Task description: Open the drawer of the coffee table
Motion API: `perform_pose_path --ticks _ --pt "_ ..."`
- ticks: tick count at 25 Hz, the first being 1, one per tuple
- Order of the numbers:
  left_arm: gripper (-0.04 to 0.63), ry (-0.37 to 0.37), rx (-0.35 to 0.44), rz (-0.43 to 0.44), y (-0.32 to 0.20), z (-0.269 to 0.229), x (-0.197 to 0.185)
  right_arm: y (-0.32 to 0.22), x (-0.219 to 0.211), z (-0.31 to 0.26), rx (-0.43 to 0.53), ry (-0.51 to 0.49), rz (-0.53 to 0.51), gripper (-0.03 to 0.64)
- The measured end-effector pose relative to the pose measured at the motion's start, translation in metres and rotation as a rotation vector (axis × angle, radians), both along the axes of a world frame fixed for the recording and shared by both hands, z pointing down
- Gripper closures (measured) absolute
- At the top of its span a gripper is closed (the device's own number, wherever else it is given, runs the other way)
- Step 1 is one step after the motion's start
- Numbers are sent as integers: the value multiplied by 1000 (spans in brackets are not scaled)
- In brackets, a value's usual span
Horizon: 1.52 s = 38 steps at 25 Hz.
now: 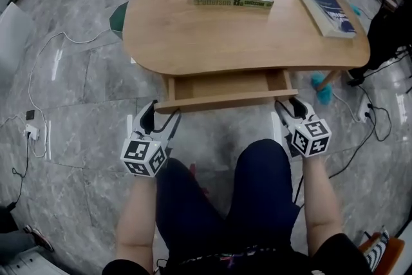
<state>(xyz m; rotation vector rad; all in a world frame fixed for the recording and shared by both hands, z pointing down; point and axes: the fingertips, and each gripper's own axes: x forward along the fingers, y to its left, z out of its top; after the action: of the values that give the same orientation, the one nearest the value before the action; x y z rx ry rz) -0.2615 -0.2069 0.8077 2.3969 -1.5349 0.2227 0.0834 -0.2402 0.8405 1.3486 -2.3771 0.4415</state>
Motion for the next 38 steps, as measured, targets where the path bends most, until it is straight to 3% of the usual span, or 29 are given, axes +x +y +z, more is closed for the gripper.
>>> perform_pose_path --ticks 17,38 --pt "287 13 -20 -5 49 0 6 46 6 0 -18 7 -12 413" --pt "299 18 -123 53 88 16 14 82 13 14 -45 26 -42 416"
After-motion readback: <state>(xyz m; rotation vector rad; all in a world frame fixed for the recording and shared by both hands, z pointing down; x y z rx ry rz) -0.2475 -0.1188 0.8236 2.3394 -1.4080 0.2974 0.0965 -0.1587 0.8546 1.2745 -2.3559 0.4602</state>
